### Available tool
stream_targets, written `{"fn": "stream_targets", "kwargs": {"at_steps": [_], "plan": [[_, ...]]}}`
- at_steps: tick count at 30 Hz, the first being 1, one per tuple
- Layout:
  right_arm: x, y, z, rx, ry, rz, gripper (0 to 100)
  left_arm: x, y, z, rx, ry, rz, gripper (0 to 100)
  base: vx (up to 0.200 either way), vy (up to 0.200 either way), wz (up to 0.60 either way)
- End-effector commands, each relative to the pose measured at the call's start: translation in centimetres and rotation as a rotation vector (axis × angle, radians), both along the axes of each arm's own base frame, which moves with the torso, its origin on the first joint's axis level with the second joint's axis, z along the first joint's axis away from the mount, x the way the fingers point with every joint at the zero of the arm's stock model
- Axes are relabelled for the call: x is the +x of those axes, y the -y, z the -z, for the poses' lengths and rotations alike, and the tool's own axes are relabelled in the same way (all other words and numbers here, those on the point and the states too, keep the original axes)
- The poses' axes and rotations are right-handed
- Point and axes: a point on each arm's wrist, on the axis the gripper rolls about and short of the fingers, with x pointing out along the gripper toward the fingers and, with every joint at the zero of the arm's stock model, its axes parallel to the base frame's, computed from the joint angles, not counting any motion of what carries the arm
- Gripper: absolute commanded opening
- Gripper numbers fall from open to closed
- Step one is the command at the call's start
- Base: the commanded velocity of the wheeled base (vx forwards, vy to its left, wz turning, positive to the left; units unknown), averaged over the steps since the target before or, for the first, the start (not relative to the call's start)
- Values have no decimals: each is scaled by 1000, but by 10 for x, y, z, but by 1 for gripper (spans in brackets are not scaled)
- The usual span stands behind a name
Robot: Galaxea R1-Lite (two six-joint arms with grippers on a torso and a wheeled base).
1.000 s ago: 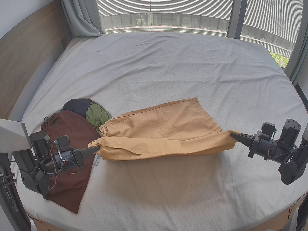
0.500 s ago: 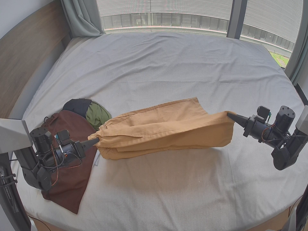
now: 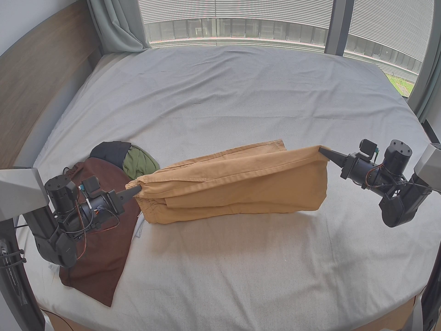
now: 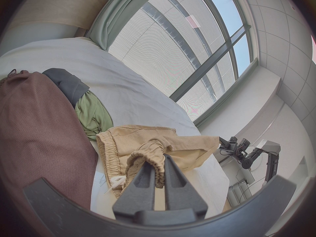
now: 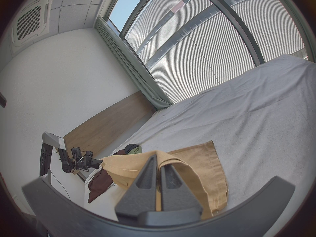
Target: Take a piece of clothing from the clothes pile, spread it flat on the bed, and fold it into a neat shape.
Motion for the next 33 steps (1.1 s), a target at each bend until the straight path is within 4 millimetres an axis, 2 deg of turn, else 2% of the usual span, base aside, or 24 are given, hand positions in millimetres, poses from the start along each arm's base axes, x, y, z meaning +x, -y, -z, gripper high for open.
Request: {"fn": "stream_targets", "kwargs": {"at_steps": [1, 9, 13, 22, 33], "plan": [[17, 5, -3, 1, 19, 15, 0, 2, 1, -1, -3, 6, 1, 0, 0, 0, 0], [42, 4, -11, 4, 9, 24, 0, 9, 1, -3, -45, -3, -24, 0, 0, 0, 0], [59, 1, -10, 7, 2, 46, 0, 16, 3, 5, -53, -20, -45, 0, 0, 0, 0], [87, -4, 0, 6, -28, 44, 0, 29, 3, 24, -49, -48, -81, 0, 0, 0, 0], [107, -14, 14, 5, -54, 42, 0, 41, 4, 39, -48, -61, -95, 0, 0, 0, 0]]}}
